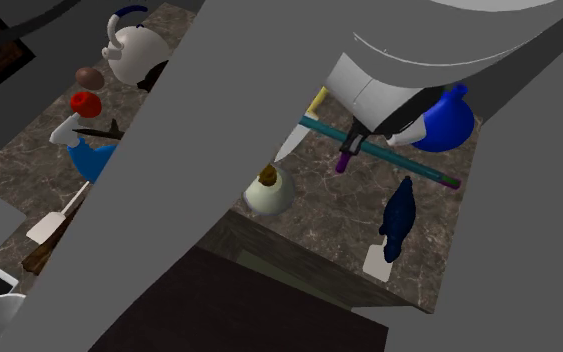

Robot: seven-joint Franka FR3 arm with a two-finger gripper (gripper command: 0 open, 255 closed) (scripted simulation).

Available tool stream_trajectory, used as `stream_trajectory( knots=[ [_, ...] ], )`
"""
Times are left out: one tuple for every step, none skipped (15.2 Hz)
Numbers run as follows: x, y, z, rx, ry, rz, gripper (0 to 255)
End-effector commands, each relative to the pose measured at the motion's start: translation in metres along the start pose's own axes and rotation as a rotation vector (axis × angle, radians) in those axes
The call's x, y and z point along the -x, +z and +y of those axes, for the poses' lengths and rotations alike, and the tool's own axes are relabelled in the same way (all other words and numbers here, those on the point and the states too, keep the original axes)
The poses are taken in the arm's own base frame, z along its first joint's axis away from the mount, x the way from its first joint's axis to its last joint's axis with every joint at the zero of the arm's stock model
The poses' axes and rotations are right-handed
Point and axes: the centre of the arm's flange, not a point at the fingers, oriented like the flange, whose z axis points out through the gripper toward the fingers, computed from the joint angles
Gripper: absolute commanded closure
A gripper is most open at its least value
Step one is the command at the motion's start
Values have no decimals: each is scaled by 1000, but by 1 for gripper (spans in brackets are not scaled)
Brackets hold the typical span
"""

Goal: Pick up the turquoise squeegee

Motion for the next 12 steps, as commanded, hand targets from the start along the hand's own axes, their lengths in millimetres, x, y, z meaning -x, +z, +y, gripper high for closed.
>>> stream_trajectory(
  knots=[
    [3,-12,0,0,0,0,255],
    [4,-17,0,0,0,0,255],
    [5,-22,0,0,0,0,255],
    [6,-27,0,0,0,0,255],
    [7,-32,0,0,0,0,255],
    [8,-38,0,0,0,0,255],
    [9,-43,0,0,0,0,255],
    [10,-48,0,0,0,0,255],
    [11,-53,0,0,0,0,255],
    [12,-58,0,0,0,0,255],
    [12,-59,0,0,0,0,255],
    [12,-59,0,0,0,0,255]
  ],
)
